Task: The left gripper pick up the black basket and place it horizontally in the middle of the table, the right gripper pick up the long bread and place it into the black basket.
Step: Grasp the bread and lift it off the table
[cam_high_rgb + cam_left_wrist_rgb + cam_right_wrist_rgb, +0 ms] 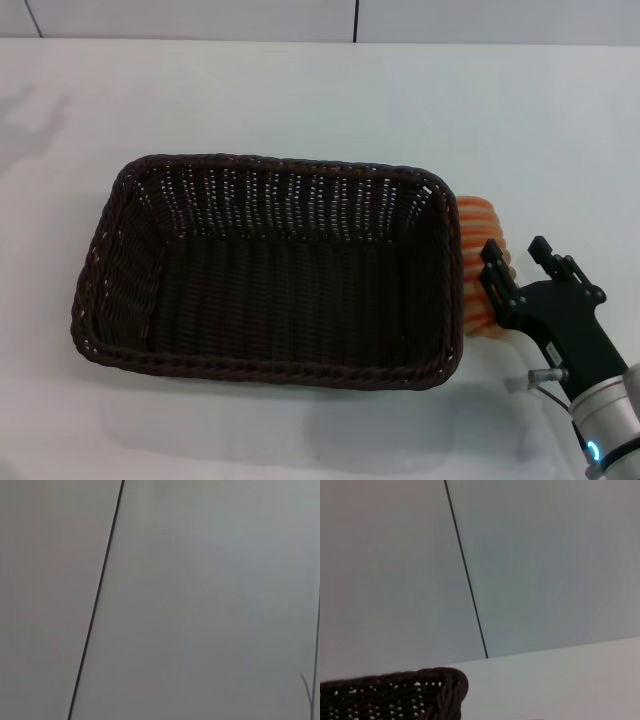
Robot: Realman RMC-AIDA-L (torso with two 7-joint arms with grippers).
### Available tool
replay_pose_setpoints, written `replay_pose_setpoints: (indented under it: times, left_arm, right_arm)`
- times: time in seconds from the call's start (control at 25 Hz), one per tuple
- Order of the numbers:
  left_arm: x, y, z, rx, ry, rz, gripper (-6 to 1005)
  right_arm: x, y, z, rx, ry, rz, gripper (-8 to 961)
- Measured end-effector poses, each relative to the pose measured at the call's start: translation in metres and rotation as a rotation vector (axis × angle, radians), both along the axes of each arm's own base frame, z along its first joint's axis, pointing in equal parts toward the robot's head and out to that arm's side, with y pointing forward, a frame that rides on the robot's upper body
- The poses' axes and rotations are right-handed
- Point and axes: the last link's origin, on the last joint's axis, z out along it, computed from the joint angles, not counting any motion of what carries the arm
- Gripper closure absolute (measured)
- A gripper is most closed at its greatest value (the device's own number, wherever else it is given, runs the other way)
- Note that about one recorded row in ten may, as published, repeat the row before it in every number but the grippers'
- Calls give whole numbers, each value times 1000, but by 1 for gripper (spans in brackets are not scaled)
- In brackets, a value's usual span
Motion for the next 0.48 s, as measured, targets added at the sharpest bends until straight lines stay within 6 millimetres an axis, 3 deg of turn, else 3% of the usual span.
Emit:
replay_pose_setpoints:
  times: [0.48]
  left_arm:
    - [-2,-3,3,9,-19,3,435]
  right_arm:
    - [2,8,-12,-66,-25,-13,384]
